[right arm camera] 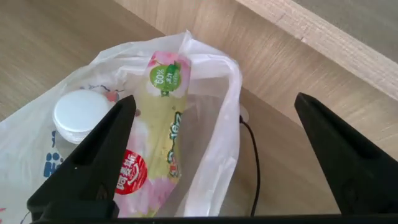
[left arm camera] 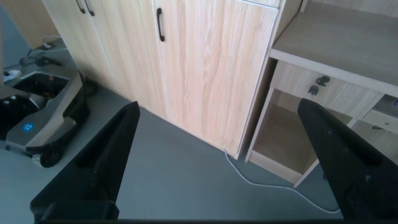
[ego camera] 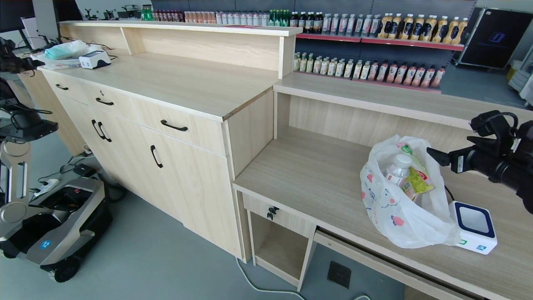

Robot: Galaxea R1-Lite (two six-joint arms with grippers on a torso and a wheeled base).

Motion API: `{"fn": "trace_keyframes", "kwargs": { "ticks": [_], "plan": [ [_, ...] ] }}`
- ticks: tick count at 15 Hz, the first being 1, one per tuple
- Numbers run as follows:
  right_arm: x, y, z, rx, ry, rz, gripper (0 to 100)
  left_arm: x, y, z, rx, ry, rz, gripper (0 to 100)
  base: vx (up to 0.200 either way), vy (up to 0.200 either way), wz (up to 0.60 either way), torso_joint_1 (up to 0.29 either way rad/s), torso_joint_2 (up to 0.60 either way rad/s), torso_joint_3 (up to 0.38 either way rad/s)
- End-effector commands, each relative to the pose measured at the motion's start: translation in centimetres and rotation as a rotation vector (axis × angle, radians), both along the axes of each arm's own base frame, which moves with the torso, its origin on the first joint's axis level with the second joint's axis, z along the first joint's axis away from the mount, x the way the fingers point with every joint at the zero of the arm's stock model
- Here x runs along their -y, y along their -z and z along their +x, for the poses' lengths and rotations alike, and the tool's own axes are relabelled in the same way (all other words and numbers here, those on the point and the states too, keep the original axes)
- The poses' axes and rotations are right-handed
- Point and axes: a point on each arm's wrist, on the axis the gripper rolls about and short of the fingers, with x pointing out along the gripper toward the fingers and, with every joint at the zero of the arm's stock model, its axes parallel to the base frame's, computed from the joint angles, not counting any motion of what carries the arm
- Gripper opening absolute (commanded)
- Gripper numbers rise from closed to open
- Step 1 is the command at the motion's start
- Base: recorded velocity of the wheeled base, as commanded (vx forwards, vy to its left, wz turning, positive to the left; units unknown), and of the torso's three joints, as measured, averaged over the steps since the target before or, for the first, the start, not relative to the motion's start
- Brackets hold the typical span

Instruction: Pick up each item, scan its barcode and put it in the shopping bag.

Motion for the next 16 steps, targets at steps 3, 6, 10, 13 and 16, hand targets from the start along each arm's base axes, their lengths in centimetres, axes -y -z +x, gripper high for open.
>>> {"fn": "trace_keyframes", "kwargs": {
  "ticks": [3, 6, 10, 13, 16],
  "plan": [
    [0.8, -7.6, -5.9, 0.201, -0.009, -0.175, 100, 0.0, 0.0, 0.0, 0.000, -0.001, 0.000, 100, 0.000, 0.000, -0.40, -0.002, 0.00, 0.002],
    [1.0, -11.6, -9.0, 0.199, 0.003, -0.186, 100, 0.0, 0.0, 0.0, 0.000, -0.001, 0.000, 100, 0.000, 0.000, -0.60, -0.002, 0.00, 0.002],
    [-0.2, -14.0, -13.0, 0.122, 0.139, -0.062, 100, 0.0, 0.0, 0.0, 0.000, -0.001, 0.000, 100, 0.000, 0.000, -0.60, 0.004, 0.00, 0.006],
    [-1.4, -12.8, -17.0, 0.021, 0.309, 0.030, 100, 0.0, 0.0, 0.0, 0.000, -0.001, 0.000, 100, 0.000, 0.000, -0.60, 0.004, 0.01, 0.004],
    [-3.5, -7.5, -21.5, -0.027, 0.350, 0.091, 100, 0.0, 0.0, 0.0, 0.000, -0.001, 0.000, 100, 0.000, 0.000, -0.20, -0.002, 0.00, 0.001]
  ]
}}
